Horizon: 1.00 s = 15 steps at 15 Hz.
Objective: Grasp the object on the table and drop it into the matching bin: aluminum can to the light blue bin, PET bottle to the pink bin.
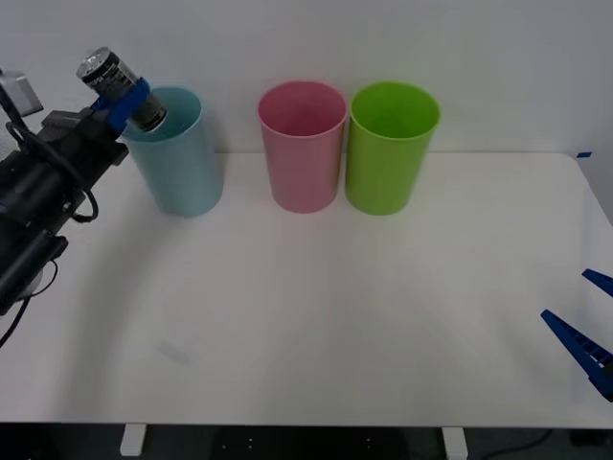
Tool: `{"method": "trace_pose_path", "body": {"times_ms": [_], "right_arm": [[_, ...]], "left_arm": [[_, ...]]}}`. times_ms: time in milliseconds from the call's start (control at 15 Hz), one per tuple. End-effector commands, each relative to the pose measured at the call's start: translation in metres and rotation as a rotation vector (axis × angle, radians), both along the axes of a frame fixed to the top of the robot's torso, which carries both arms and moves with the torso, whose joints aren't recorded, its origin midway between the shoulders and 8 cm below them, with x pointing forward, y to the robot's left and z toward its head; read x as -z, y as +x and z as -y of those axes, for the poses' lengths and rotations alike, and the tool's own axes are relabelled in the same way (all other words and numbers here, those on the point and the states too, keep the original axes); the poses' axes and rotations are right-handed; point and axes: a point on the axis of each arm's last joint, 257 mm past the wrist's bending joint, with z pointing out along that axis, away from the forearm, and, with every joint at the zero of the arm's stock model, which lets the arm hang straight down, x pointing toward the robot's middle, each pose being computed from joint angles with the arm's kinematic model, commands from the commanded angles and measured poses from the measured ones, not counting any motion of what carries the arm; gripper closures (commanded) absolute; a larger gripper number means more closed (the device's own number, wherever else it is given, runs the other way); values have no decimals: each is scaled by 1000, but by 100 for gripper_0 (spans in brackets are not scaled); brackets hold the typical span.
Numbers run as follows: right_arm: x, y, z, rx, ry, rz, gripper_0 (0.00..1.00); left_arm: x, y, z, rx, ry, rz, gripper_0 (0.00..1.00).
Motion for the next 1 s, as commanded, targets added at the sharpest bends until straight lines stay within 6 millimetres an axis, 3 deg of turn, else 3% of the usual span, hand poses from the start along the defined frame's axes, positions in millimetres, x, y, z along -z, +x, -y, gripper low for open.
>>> {"method": "trace_pose_path", "body": {"times_ms": [67, 467, 1000], "right_arm": [[0, 0, 0, 0, 0, 0, 0], [0, 0, 0, 0, 0, 0, 0], [0, 0, 0, 0, 0, 0, 0]], "left_arm": [[4, 24, -6, -38, 37, -13, 100], [14, 78, -9, -110, 167, -31, 100], [7, 117, -25, -175, 222, -64, 100]]}}
